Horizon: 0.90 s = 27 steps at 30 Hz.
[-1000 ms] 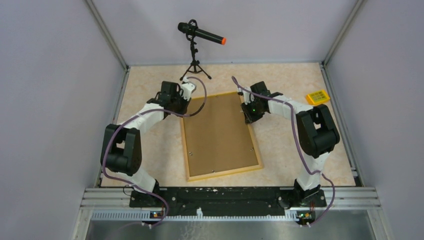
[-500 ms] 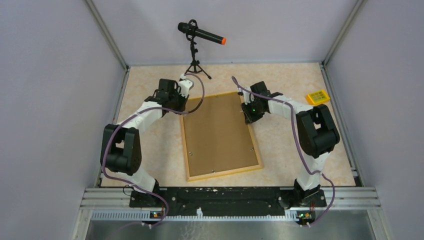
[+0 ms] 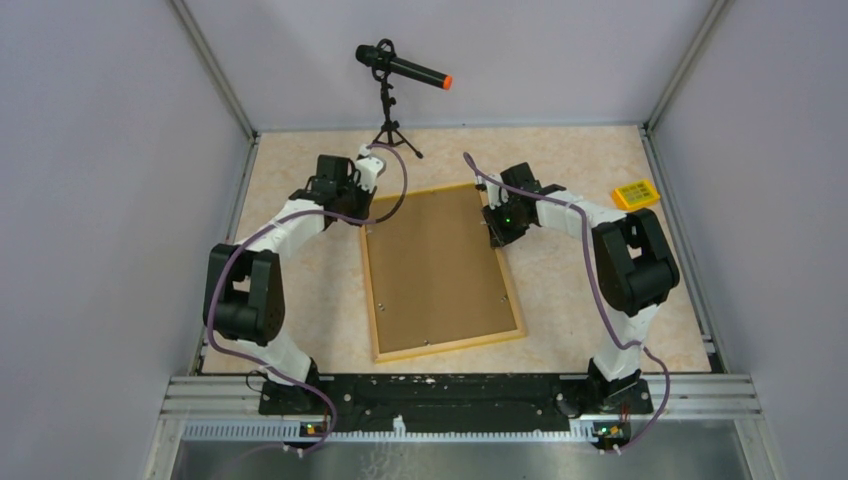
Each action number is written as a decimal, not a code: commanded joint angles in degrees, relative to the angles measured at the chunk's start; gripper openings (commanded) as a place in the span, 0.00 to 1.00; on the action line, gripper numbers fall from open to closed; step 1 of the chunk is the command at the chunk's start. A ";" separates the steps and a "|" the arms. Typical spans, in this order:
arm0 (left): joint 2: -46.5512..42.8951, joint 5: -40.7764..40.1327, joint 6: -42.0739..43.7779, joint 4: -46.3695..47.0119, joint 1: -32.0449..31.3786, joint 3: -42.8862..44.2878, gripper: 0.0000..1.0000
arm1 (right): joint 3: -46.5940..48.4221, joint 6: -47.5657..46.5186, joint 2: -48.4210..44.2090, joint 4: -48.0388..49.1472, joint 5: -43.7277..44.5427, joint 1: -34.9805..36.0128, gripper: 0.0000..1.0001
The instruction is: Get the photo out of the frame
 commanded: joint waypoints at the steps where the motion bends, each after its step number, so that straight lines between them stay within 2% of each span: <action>1: -0.15 0.44 1.15 0.33 0.15 0.25 0.00 | -2.81 -1.78 2.64 -3.93 0.62 0.42 0.00; 13: -3.49 1.71 5.88 -3.38 -0.02 -4.11 0.00 | -2.66 -1.51 2.93 -3.71 1.35 0.40 0.00; 27: -4.63 4.38 5.23 -9.64 -2.65 -3.80 0.00 | -1.29 -0.63 4.48 -3.62 1.82 0.37 0.00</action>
